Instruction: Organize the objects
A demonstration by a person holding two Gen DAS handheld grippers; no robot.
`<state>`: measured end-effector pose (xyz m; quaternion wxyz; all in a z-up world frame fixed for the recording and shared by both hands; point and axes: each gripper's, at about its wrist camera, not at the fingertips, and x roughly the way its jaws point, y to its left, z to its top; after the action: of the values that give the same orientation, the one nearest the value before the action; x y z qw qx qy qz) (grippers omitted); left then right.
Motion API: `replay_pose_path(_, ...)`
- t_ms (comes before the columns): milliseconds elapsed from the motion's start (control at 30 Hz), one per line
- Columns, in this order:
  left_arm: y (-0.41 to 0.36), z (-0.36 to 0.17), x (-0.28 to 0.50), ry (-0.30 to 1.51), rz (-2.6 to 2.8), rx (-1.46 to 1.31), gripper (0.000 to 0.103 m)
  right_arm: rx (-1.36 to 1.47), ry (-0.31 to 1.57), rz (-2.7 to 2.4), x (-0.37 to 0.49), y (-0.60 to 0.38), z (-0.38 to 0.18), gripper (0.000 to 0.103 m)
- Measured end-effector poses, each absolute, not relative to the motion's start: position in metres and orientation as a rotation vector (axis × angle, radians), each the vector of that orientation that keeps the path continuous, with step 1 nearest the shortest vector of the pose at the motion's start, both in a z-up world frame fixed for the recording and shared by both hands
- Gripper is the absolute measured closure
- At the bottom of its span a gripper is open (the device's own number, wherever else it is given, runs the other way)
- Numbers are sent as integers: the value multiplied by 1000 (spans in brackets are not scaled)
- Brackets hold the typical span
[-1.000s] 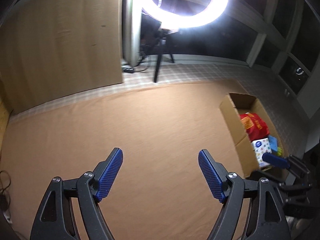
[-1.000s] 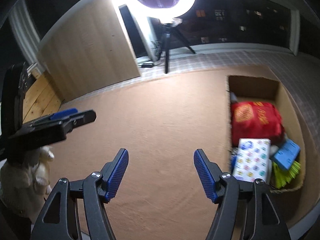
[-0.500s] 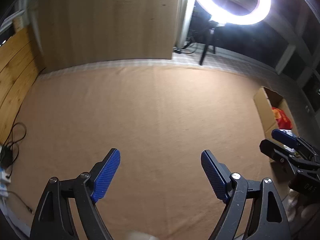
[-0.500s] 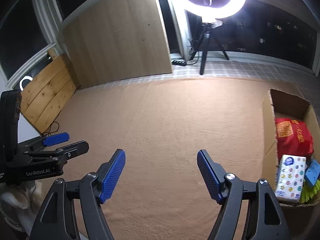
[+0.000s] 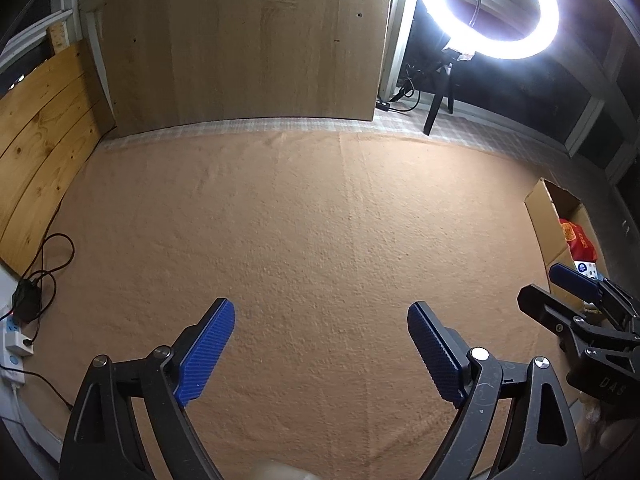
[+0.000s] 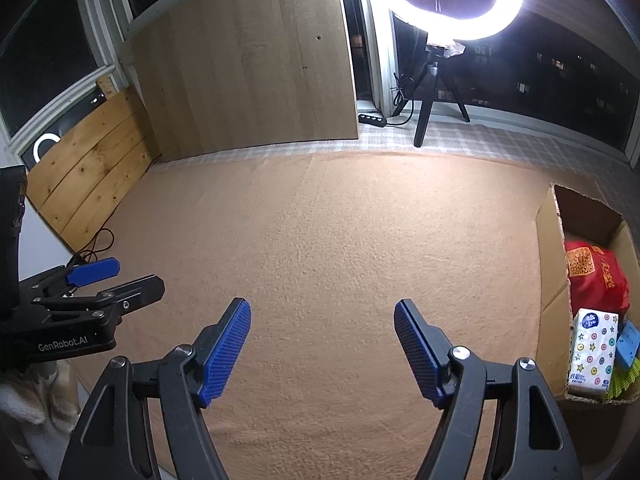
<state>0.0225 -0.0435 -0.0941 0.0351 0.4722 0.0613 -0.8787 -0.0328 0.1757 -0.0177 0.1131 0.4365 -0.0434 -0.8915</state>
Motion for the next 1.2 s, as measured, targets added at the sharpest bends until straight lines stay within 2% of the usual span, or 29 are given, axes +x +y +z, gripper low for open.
replay_pose_path(1200, -34, -109, 1, 154, -2688, 1487, 12, 1321, -142, -2637, -40, 186, -24, 32)
